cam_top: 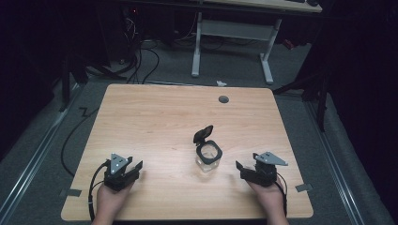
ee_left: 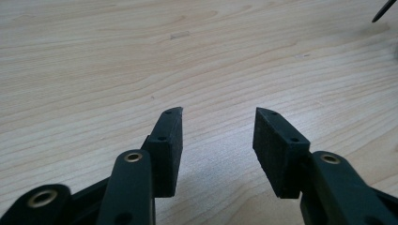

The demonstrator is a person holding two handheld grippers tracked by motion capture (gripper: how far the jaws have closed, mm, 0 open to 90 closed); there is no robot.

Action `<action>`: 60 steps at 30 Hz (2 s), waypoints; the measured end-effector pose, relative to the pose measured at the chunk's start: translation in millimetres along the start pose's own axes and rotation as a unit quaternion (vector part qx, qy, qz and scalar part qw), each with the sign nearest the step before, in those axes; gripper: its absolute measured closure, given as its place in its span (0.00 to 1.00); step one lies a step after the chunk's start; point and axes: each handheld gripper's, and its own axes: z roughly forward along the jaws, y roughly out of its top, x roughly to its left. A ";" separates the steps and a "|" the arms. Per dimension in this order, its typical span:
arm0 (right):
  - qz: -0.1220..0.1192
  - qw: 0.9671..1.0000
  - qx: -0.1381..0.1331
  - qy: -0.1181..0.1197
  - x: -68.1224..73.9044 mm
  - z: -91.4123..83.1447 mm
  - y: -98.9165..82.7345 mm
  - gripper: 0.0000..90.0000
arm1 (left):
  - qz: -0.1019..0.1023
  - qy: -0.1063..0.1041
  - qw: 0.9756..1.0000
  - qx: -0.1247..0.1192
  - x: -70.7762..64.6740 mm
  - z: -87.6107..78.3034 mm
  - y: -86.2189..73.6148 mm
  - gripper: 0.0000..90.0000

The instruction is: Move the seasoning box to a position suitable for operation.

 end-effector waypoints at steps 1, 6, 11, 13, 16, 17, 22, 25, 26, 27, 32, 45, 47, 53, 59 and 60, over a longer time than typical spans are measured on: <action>0.005 1.000 -0.005 0.002 -2.4 -0.8 -1.3 0.30 | 0.003 0.001 1.000 0.000 -1.1 -0.2 -0.3 0.59; 0.004 1.000 -0.008 0.001 -3.7 -4.5 -6.0 0.38 | 0.003 -0.007 1.000 -0.012 -6.2 -4.8 4.6 0.59; 0.003 1.000 -0.010 0.000 -2.3 -6.3 -6.8 0.42 | 0.003 -0.010 1.000 -0.005 -5.3 -4.6 3.7 0.60; 0.007 1.000 -0.006 -0.001 -2.6 -4.6 -7.1 0.42 | -0.001 -0.011 1.000 -0.003 -4.3 -4.5 3.9 0.60; 0.009 1.000 -0.003 -0.004 -3.2 -2.1 -8.0 0.41 | -0.006 -0.010 1.000 -0.003 -3.8 -3.9 4.2 0.60; 0.008 1.000 -0.003 -0.002 -3.2 -1.5 -8.2 0.42 | -0.005 -0.010 1.000 -0.002 -3.8 -3.6 4.1 0.60; 0.004 1.000 0.000 0.006 -1.5 0.5 -9.4 0.46 | -0.003 -0.013 1.000 -0.002 -5.8 -4.0 3.7 0.61; 0.002 1.000 -0.003 0.011 -0.5 0.4 -9.7 0.47 | -0.002 -0.014 1.000 -0.002 -6.1 -4.5 4.0 0.62; -0.001 1.000 -0.005 0.012 0.0 0.3 -9.9 0.47 | 0.004 -0.013 1.000 -0.005 -7.0 -5.0 3.4 0.61; -0.001 1.000 -0.007 0.013 0.7 0.0 -10.0 0.47 | 0.006 -0.012 1.000 -0.005 -7.3 -5.0 3.2 0.61; 0.002 1.000 -0.012 0.017 1.8 -0.3 -10.3 0.51 | 0.012 -0.013 1.000 -0.006 -9.0 -4.3 2.3 0.61; -0.008 0.999 -0.030 0.032 10.9 -3.2 -8.1 0.79 | 0.016 -0.035 0.999 0.012 -24.3 -2.3 -5.8 0.68; -0.015 0.999 -0.031 0.035 13.5 -2.7 -6.8 0.85 | 0.020 -0.037 0.999 0.015 -29.3 -0.8 -8.5 0.72; -0.029 0.998 -0.037 0.041 21.2 1.5 -0.8 1.00 | 0.015 -0.049 0.998 0.031 -51.2 5.3 -16.3 0.95; -0.048 0.997 -0.030 0.050 26.1 17.2 12.8 1.00 | 0.021 -0.078 0.996 0.029 -95.4 15.8 -29.6 1.00; -0.050 0.997 -0.028 0.050 26.8 19.4 14.8 1.00 | 0.021 -0.078 0.996 0.029 -95.4 15.8 -29.6 1.00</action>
